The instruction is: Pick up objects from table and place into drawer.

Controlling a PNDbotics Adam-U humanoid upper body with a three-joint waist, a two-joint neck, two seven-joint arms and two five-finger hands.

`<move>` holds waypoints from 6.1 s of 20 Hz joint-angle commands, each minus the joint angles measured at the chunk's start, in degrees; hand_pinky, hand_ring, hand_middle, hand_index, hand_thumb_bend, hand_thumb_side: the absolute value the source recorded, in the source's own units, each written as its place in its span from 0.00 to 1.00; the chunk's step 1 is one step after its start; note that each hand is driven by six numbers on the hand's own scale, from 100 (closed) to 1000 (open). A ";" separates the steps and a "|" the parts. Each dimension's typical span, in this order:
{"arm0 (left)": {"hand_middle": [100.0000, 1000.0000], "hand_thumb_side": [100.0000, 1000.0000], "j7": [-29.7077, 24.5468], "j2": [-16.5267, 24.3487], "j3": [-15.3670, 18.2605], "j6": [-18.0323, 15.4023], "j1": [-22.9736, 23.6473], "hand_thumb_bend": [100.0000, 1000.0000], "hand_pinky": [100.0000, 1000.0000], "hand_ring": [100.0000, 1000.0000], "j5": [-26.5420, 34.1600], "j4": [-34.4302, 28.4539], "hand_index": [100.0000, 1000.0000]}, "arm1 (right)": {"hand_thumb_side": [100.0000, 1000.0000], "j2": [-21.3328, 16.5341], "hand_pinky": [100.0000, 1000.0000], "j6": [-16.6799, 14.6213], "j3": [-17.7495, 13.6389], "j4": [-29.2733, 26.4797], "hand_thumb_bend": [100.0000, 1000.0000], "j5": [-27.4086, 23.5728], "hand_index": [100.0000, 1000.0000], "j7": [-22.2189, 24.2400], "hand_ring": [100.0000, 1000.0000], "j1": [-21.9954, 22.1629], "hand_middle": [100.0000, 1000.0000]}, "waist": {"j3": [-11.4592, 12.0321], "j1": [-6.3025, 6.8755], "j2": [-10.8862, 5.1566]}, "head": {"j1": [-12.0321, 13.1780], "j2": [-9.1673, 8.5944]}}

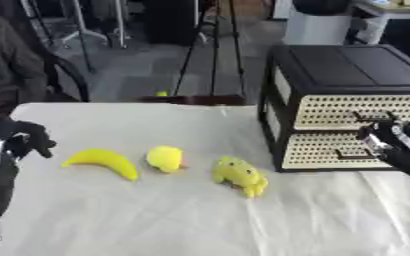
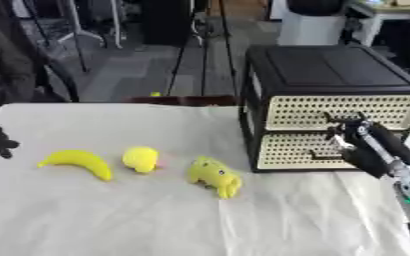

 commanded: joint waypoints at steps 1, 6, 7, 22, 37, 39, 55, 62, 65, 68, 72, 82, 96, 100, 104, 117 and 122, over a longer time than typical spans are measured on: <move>0.43 0.83 -0.24 0.74 0.15 -0.07 -0.52 0.26 0.61 0.34 0.20 -0.60 0.56 | 1.00 -0.77 0.00 -0.43 -0.20 1.00 0.00 1.38 0.60 -0.27 0.03 -1.48 0.15 | 0.08 0.09 -0.43 | -0.17 -0.13; 0.43 0.83 -0.34 0.69 0.10 -0.09 -0.54 0.26 0.61 0.34 0.22 -0.59 0.56 | 1.00 -0.66 0.00 -0.51 0.07 3.99 0.00 3.70 0.61 -0.14 0.03 -2.04 0.14 | 0.18 0.15 -0.45 | -0.24 -0.14; 0.43 0.83 -0.33 0.67 0.10 -0.09 -0.55 0.26 0.61 0.34 0.23 -0.59 0.56 | 1.00 -0.66 0.00 -0.45 0.11 4.71 0.00 4.29 0.61 -0.11 0.03 -2.24 0.14 | 0.22 0.18 -0.44 | -0.26 -0.13; 0.43 0.83 -0.82 -0.04 -0.29 -0.16 -0.61 0.26 0.61 0.34 0.41 -0.54 0.56 | 1.00 -0.85 0.00 2.91 -0.80 12.85 0.00 12.61 0.64 -5.18 0.01 -5.71 0.12 | 1.48 1.15 -0.22 | -0.76 -0.05; 0.43 0.83 -1.12 -0.48 -0.54 -0.16 -0.60 0.26 0.61 0.34 0.51 -0.46 0.56 | 1.00 -1.22 0.00 3.45 -0.49 14.31 0.00 17.43 0.45 -4.26 0.00 -4.97 0.07 | 2.22 1.52 -0.20 | -0.80 -0.03; 0.43 0.83 -1.11 -0.46 -0.52 -0.14 -0.63 0.26 0.61 0.34 0.53 -0.46 0.56 | 1.00 -1.56 0.00 2.90 -0.36 12.39 0.00 17.03 0.43 -4.27 0.00 -3.97 0.07 | 2.13 1.48 -0.21 | -0.70 -0.01; 0.43 0.84 -1.01 -0.14 -0.30 0.04 -0.40 0.26 0.61 0.34 0.25 -0.31 0.56 | 1.00 -3.81 0.00 3.44 -0.93 -5.74 0.00 8.68 0.43 -2.47 0.00 9.14 0.08 | 1.26 0.58 -0.42 | -0.25 0.03; 0.43 0.84 -0.91 0.10 -0.15 0.13 -0.30 0.27 0.61 0.34 0.12 -0.28 0.56 | 1.00 -4.16 0.00 4.35 -1.51 -12.51 0.00 5.81 0.43 -1.65 0.00 15.59 0.08 | 0.93 0.08 -0.53 | 0.02 -0.05; 0.43 0.84 -0.91 0.17 -0.10 0.19 -0.27 0.27 0.61 0.34 0.01 -0.25 0.56 | 1.00 -4.30 0.00 4.77 -2.06 -15.56 0.00 4.69 0.43 -1.73 0.00 18.17 0.08 | 0.75 -0.07 -0.54 | 0.18 -0.12; 0.43 0.84 -0.90 0.24 -0.04 0.24 -0.28 0.27 0.61 0.34 -0.07 -0.24 0.56 | 1.00 -4.51 0.00 5.26 -2.60 -18.10 0.00 3.82 0.43 -1.85 0.00 20.49 0.08 | 0.58 -0.21 -0.52 | 0.22 -0.22; 0.43 0.84 -0.92 0.34 -0.02 0.28 -0.28 0.27 0.61 0.34 -0.23 -0.19 0.56 | 1.00 -4.70 0.00 5.76 -3.26 -20.66 0.00 2.90 0.43 -2.27 0.00 23.03 0.09 | 0.35 -0.34 -0.45 | 0.29 -0.31; 0.43 0.83 -0.80 1.70 -0.20 -0.06 -0.96 0.24 0.61 0.33 -3.01 0.11 0.56 | 1.00 -3.70 0.07 6.67 -4.93 -25.43 0.00 -0.30 0.67 -13.71 0.15 24.36 0.24 | -0.19 -0.23 -0.27 | 0.80 -0.31; 0.65 0.19 -13.73 26.82 -5.43 -6.33 -19.09 0.41 0.67 0.57 -39.65 19.07 0.76 | 1.00 -3.51 0.07 5.63 -4.60 -30.74 0.00 -4.01 0.66 -14.79 0.15 26.23 0.25 | -3.69 -0.72 -0.68 | 3.28 -0.31; 0.66 0.04 -21.10 31.16 -9.27 -12.38 -26.43 0.39 0.67 0.62 -49.81 30.45 0.78 | 1.00 -3.17 0.07 5.06 -3.82 -30.97 0.00 -4.74 0.66 -13.77 0.15 26.24 0.25 | -5.14 -0.69 -0.48 | 4.20 -0.46; 0.65 0.03 -23.49 31.05 -11.51 -16.73 -32.23 0.39 0.67 0.64 -55.14 41.92 0.78 | 1.00 -3.09 0.07 4.67 -3.31 -31.18 0.00 -5.23 0.66 -13.03 0.15 25.64 0.24 | -6.56 -0.58 -0.20 | 5.03 -0.83; 0.59 0.03 -24.10 24.39 -13.39 -21.05 -37.88 0.33 0.65 0.60 -61.86 56.06 0.74 | 1.00 -2.45 0.07 4.44 -2.83 -31.53 0.00 -5.60 0.66 -12.19 0.15 24.86 0.24 | -8.07 -0.64 0.55 | 5.79 -1.03; 0.56 0.02 -24.34 22.82 -13.59 -21.22 -37.70 0.31 0.64 0.56 -63.61 57.36 0.71 | 1.00 -2.40 0.07 4.48 -2.82 -31.54 0.00 -5.59 0.66 -12.21 0.14 24.87 0.24 | -8.21 -0.62 0.59 | 5.94 -0.79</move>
